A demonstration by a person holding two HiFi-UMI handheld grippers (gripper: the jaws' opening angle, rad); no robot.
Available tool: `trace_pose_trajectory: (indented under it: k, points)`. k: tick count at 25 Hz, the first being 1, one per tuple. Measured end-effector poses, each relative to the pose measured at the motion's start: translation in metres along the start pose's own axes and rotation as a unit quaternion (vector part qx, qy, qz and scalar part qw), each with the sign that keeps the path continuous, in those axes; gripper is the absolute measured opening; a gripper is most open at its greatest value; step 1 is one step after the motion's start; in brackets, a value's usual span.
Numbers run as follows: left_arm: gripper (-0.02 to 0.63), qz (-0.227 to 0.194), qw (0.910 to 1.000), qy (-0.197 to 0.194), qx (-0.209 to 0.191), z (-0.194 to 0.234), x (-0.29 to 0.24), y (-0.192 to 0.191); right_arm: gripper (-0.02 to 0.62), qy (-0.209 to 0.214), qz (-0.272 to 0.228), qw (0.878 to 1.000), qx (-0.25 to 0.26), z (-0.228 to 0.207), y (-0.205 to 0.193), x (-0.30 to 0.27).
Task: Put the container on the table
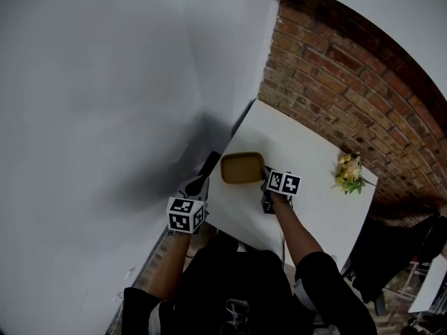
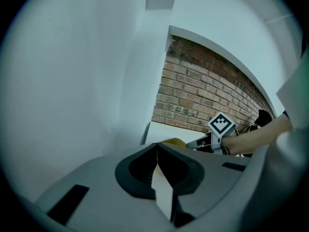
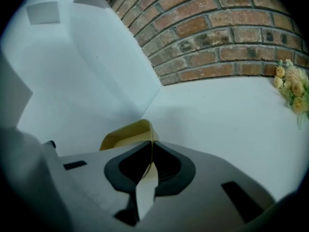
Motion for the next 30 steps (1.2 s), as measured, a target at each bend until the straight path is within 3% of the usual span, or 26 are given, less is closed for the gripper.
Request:
trace_pose_trajectory:
  k: [6, 11, 15, 23, 30]
  points:
    - [0.015, 0.011, 0.9999, 0.001, 0.005, 0.006, -0.001, -0.008, 0.035, -0.035, -0.02, 0.999, -0.006, -0.016, 0.0, -0.008]
    - [0.015, 0.021, 0.9997, -0.004, 0.007, 0.008, -0.007, -0.013, 0.035, -0.077, -0.066, 0.991, -0.082, -0.034, -0.001, -0.002]
    - [0.015, 0.027, 0.9995, -0.012, 0.008, 0.004, -0.013, -0.015, 0.035, -0.094, -0.092, 0.986, -0.104, -0.039, -0.004, 0.001]
    - [0.015, 0.03, 0.9994, -0.014, 0.011, 0.01, -0.018, -0.018, 0.035, -0.109, -0.143, 0.959, -0.221, -0.043, -0.017, 0.001]
    - [0.015, 0.031, 0.9994, -0.005, 0.017, 0.026, -0.016, -0.021, 0.035, -0.121, -0.159, 0.951, -0.236, -0.038, -0.024, -0.005]
Point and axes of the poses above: the fingertips, and each gripper's own axes: x backward along the fingers, z to its left, y out of its top, the point moved 4 cm from there along x, backward along the fingers, and after that the axes turned 12 degrees about -x, right-handed, at the moved point
